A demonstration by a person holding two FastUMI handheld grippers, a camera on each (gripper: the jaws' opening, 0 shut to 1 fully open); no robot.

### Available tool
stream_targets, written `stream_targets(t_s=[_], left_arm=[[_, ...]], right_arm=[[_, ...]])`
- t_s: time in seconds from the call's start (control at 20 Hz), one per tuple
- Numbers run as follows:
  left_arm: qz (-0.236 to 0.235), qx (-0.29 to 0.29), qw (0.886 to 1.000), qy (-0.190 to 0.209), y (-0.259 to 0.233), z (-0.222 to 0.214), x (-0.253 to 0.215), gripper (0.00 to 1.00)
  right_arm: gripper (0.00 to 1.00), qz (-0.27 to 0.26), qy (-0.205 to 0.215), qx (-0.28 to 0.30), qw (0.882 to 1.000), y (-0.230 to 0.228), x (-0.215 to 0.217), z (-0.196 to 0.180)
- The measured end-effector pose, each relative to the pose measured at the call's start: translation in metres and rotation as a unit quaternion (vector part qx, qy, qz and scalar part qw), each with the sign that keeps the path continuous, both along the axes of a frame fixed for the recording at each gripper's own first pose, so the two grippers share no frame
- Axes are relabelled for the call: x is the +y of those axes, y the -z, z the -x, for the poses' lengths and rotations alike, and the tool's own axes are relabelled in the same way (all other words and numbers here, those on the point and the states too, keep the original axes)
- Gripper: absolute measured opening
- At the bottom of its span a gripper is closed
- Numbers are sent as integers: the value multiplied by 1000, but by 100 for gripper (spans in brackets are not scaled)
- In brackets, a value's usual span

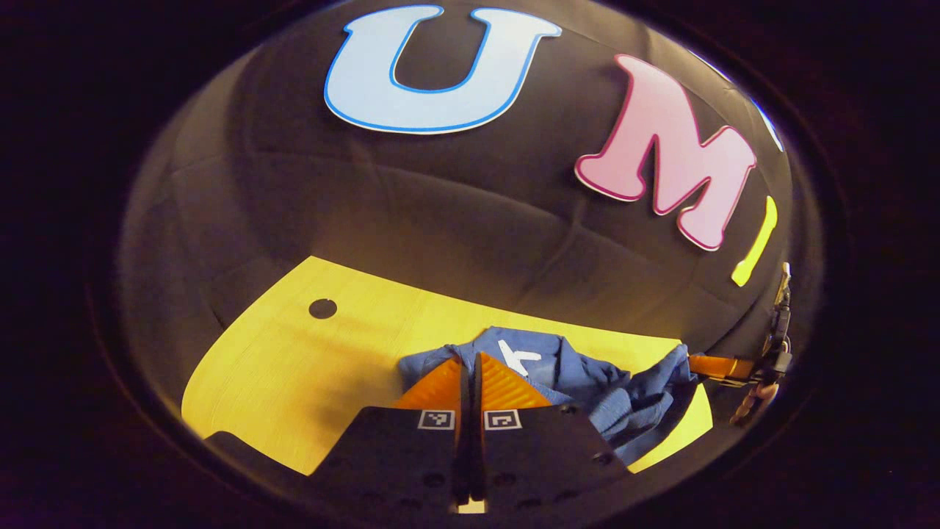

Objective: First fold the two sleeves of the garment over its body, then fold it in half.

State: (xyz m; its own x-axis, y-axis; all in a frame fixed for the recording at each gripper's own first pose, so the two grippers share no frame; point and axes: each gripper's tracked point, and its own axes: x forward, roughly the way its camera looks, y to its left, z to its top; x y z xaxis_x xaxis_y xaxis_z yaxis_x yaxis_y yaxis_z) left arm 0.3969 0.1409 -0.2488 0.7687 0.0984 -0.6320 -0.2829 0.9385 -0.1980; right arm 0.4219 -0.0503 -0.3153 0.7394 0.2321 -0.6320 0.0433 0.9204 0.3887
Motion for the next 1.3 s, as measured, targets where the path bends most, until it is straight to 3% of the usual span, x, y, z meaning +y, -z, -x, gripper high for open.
stream_targets(t_s=[0.15, 0.25, 0.3, 0.35, 0.45, 0.5, 0.6, 0.65, 0.7, 0.75, 0.9, 1.0, 1.1, 1.15, 1.3], left_arm=[[4, 12, 999, -42, 44, -42, 33, 0], [2, 18, 999, -42, 63, -59, 39, 0], [0, 26, 999, -36, 71, -61, 37, 7], [0, 35, 999, -30, 78, -60, 34, 28], [-32, 18, 999, -34, 62, -52, 31, 71], [-43, 0, 999, -33, 55, -49, 26, 84], [-64, -38, 997, -21, 21, -26, 13, 84], [-79, -61, 995, -13, 1, -13, 5, 84], [-99, -85, 991, -6, -19, 6, -3, 80], [-117, -109, 987, 2, -43, 27, -12, 84], [-152, -167, 974, 20, -102, 112, -42, 83], [-162, -240, 957, 22, -144, 165, -64, 85], [-150, -271, 950, 36, -169, 222, -91, 82], [-140, -269, 952, 46, -177, 251, -101, 83], [-98, -259, 960, 29, -194, 323, -113, 83]], right_arm=[[5, 17, 37, -7, 999, 30, -9, -42], [7, 12, 60, 2, 998, 50, -13, -56], [13, 24, 70, 3, 997, 57, -17, -60], [15, 40, 70, -2, 997, 57, -22, -59], [59, 71, 53, -21, 996, 44, -27, -50], [66, 88, 48, -35, 994, 34, -31, -45], [80, 91, 48, -81, 991, -5, -30, -22], [96, 88, 54, -104, 989, -23, -30, -12], [96, 82, 62, -134, 986, -45, -30, 2], [98, 80, 71, -161, 981, -67, -30, 17], [97, 86, 89, -214, 969, -116, -33, 78], [97, 81, 96, -228, 965, -141, -27, 126], [96, 86, 96, -251, 959, -161, -23, 165], [96, 95, 89, -263, 956, -173, -20, 187], [96, 127, 65, -271, 952, -199, -8, 244]])
